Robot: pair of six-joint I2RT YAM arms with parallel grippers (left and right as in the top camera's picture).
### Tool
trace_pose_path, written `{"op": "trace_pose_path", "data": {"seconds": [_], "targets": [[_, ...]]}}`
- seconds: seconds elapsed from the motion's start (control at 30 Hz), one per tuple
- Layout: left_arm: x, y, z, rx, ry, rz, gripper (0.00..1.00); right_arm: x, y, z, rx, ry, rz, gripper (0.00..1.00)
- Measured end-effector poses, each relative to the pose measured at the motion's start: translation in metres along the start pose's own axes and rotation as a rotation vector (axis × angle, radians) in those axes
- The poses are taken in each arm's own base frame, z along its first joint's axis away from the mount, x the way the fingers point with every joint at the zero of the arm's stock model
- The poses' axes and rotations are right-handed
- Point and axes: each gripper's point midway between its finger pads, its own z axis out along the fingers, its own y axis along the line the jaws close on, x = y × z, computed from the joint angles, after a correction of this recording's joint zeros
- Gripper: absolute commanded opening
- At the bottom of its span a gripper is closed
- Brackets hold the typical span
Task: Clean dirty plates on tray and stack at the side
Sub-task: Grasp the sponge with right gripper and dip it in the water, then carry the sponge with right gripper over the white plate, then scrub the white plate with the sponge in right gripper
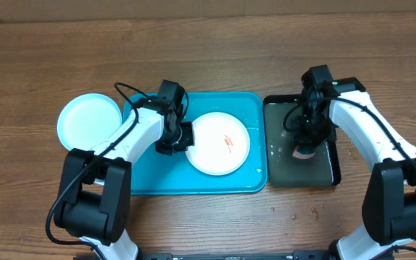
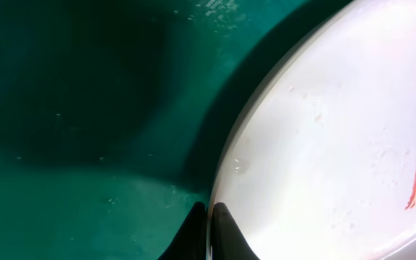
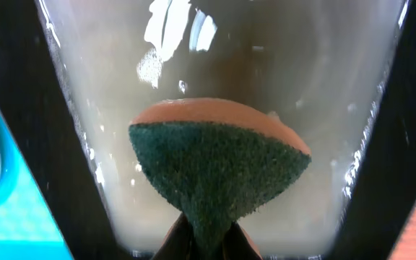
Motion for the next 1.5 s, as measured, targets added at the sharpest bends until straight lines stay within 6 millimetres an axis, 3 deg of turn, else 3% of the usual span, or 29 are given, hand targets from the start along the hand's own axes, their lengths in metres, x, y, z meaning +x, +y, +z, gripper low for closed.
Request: {"op": "trace_pose_path", "data": {"seconds": [0.17,0.33,0.5,0.63,0.77,0.93,1.17,1.5], "targets": [[0.000,-0.001,0.000,0.005,-0.001,0.003,0.04,-0.008,0.011,-0.038,-0.037,-0.013,-0.004,0.04],[-0.002,-0.002,0.000,0.009,-0.009,0.004,0.04,-0.031,0.048,-0.074,-0.098,-0.132,-0.078,0.04],[-0.002,-0.005,0.000,0.011,-0.010,0.011,0.04,-0.024,0.111,-0.076,-0.137,-0.181,-0.222,0.04],[0.000,-0.006,0.001,0.010,-0.007,0.018,0.04,-0.019,0.149,-0.074,-0.156,-0.221,-0.290,0.04],[0.000,-0.006,0.001,0.009,-0.005,0.017,0.05,-0.025,0.177,-0.060,-0.139,-0.280,-0.331,0.04],[0.000,-0.006,0.001,0.009,-0.005,0.017,0.04,-0.017,0.189,-0.027,-0.081,-0.269,-0.367,0.04],[0.000,-0.006,0.001,0.009,-0.005,0.017,0.04,-0.021,0.184,0.011,-0.049,-0.271,-0.362,0.04],[0.000,-0.006,0.001,0.009,-0.005,0.017,0.04,-0.023,0.175,0.042,-0.017,-0.284,-0.356,0.10]]}}
